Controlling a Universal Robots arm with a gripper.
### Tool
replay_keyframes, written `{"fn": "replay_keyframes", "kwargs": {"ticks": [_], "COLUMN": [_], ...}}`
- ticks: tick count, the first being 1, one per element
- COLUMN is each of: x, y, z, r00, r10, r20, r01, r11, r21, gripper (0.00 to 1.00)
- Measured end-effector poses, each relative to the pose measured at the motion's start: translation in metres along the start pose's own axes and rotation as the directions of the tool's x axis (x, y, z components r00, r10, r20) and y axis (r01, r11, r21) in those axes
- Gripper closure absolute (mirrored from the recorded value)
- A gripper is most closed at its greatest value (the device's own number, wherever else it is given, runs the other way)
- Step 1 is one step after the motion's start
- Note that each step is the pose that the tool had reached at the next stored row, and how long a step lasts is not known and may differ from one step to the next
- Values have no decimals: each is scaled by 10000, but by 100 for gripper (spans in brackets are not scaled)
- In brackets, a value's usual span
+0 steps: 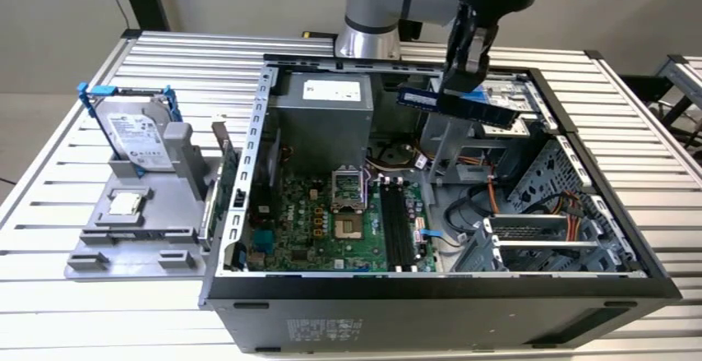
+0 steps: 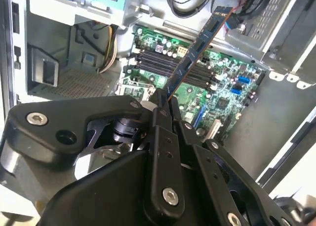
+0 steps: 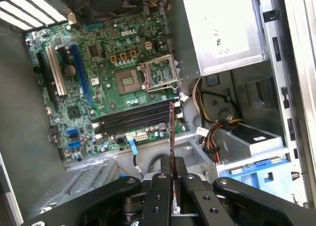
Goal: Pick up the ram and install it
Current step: 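Insert the ram into the slot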
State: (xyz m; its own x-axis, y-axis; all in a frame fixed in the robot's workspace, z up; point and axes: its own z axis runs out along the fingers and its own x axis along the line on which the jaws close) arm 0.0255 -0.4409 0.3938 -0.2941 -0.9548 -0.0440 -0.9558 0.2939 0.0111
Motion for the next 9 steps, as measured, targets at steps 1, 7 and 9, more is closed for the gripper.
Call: {"fn": "replay_keyframes", "kwargs": {"ticks": [1, 7, 9], "x": [0, 0, 0], "y": [0, 0, 0], "z": [0, 1, 1], "r00": [9999, 9953, 9928], "r10": [149, 968, 1196], "r20": [1, 13, 16], "r01": [-149, -968, -1196], "r11": [9999, 9953, 9928], "r21": [7, 42, 51], "gripper": [100, 100, 100]}}
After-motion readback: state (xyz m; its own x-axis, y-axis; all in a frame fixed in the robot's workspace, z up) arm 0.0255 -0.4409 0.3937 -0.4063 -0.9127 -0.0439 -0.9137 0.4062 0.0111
